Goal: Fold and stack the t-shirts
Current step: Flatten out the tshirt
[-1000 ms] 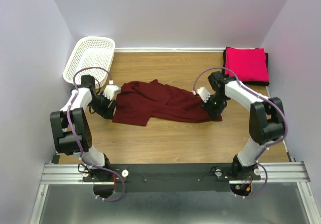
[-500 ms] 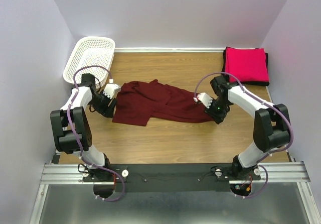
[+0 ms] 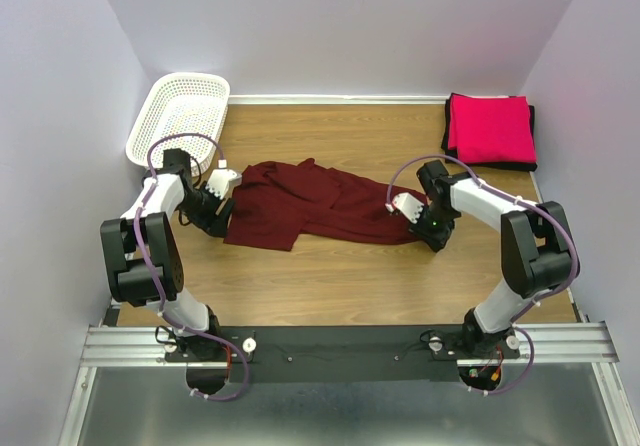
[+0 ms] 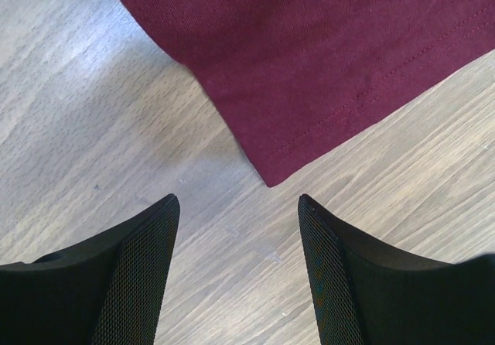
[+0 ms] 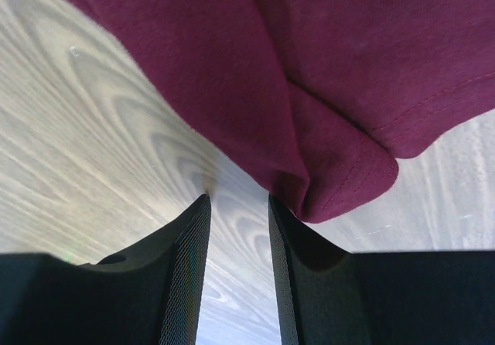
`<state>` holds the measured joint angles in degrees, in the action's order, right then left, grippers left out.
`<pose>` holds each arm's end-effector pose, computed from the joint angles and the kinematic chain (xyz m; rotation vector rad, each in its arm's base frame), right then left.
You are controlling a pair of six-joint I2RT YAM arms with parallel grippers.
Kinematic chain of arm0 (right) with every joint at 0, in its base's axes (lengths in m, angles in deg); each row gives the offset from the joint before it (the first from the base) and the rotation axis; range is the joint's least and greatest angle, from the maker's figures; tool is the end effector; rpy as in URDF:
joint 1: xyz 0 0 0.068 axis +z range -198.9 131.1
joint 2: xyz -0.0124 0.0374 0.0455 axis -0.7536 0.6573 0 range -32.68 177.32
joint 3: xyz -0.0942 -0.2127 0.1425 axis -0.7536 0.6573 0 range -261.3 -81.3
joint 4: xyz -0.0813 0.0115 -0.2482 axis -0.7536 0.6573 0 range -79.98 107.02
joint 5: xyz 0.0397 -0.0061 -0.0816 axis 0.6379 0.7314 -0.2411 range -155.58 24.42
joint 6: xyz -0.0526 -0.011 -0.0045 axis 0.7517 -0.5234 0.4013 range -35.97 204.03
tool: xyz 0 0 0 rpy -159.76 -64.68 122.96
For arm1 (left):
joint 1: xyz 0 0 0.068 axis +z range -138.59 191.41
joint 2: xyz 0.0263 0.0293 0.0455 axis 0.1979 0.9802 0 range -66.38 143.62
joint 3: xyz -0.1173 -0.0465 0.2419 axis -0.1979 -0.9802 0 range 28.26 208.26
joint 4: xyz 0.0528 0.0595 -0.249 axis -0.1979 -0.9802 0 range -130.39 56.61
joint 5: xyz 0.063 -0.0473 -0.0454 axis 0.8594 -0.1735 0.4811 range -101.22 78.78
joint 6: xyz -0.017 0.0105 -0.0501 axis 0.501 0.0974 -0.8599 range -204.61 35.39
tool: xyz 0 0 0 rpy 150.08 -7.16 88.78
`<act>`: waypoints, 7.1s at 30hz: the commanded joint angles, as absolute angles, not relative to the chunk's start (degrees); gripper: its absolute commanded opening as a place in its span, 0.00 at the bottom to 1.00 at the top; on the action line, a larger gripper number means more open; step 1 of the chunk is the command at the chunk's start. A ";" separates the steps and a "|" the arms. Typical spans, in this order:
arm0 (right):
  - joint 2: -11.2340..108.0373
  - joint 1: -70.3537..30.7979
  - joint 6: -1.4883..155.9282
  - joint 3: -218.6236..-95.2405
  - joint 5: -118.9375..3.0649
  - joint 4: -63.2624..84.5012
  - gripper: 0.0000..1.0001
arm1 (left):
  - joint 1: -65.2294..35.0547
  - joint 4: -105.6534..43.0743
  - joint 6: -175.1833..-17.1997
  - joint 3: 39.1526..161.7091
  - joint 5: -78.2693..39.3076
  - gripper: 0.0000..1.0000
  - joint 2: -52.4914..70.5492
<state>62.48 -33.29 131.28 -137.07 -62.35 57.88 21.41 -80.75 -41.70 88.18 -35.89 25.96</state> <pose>0.2657 0.0764 0.1579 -1.6075 2.6264 0.0632 0.2868 0.0355 0.1919 0.8338 2.6322 -0.4305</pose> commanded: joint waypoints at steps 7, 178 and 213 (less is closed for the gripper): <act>62.07 -33.79 132.20 -137.63 -63.47 55.37 0.43 | 20.99 -80.41 -42.51 87.41 -36.09 0.70 25.91; 83.50 -40.91 122.79 -226.84 -80.78 15.04 0.01 | 17.92 -32.35 -80.04 161.96 -24.75 0.00 27.41; 70.26 -41.08 127.36 -174.93 -69.10 18.81 0.01 | 18.36 -62.91 -51.14 127.77 -35.12 0.00 21.71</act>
